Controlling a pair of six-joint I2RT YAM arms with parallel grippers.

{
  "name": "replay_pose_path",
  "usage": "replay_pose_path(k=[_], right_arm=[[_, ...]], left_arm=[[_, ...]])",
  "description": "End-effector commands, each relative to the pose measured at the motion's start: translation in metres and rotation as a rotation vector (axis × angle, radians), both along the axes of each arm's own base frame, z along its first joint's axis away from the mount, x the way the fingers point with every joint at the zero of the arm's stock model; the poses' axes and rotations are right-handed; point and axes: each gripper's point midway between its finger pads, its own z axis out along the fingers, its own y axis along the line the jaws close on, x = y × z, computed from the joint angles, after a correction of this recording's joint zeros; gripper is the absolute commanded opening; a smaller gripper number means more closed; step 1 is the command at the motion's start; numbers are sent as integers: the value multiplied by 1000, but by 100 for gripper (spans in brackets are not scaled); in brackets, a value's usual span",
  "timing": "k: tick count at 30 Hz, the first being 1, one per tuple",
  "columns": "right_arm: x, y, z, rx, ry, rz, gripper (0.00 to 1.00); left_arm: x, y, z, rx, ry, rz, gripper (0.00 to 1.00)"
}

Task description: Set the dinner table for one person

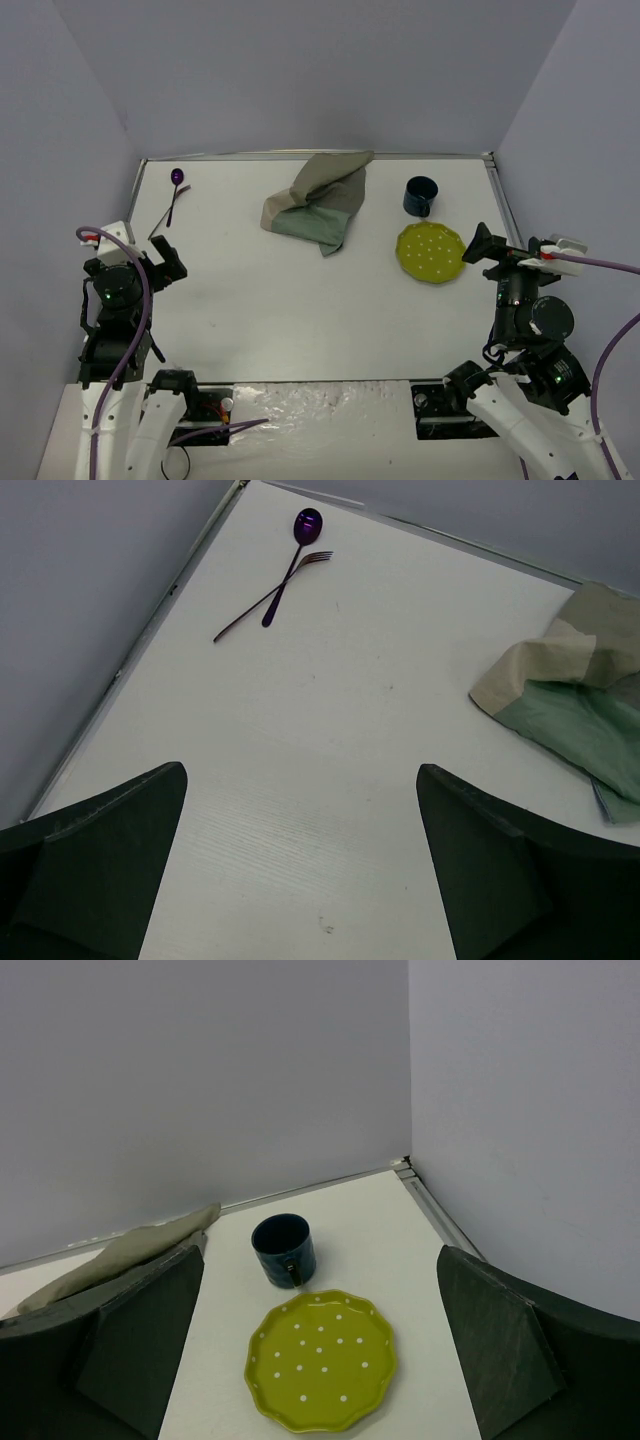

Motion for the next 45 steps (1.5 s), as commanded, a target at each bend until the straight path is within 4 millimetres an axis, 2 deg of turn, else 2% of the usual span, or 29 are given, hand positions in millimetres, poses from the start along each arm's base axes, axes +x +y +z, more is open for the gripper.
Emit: replay_pose_path(k=[1, 5, 10, 13, 15, 19, 24, 28, 29, 31, 33, 34, 38, 41, 43, 45], right_arm=[[1, 4, 15, 33, -58, 20, 100], [5, 13, 13, 28, -51, 60, 100], [14, 34, 3, 71, -12, 147, 100], [25, 57, -7, 99, 25, 231, 100], [32, 69, -13, 132, 53, 267, 100], [51, 98, -41, 111, 157, 346, 100], [65, 120, -59, 99, 237, 404, 100], [71, 133, -70, 75, 277, 446, 100], [72, 134, -70, 69, 279, 453, 100], [74, 146, -77, 55, 301, 504, 100], [75, 152, -80, 41, 311, 531, 100], [76, 155, -82, 33, 316, 547, 100], [75, 163, -89, 14, 331, 594, 100], [74, 168, -92, 7, 337, 617, 100], [75, 168, -94, 5, 340, 617, 100], [77, 171, -96, 7, 344, 621, 100]], left_arm=[[12, -4, 25, -11, -94, -22, 97], [17, -12, 24, -24, -98, -63, 97], [33, -34, 9, -96, -23, -155, 97], [56, -52, -12, -186, 88, -205, 97], [70, -65, -18, -284, 123, -214, 97], [115, -102, -48, -369, 223, -276, 97], [171, -151, -56, -303, 237, -369, 97], [217, -168, -88, -254, 266, -406, 97], [225, -170, -87, -240, 263, -422, 97], [252, -179, -119, -193, 323, -465, 97], [272, -190, -117, -163, 311, -537, 97], [280, -195, -125, -160, 321, -565, 97], [298, -202, -140, -147, 317, -631, 97], [305, -207, -142, -138, 308, -684, 94], [303, -212, -149, -149, 328, -722, 87], [301, -217, -148, -161, 318, -750, 72]])
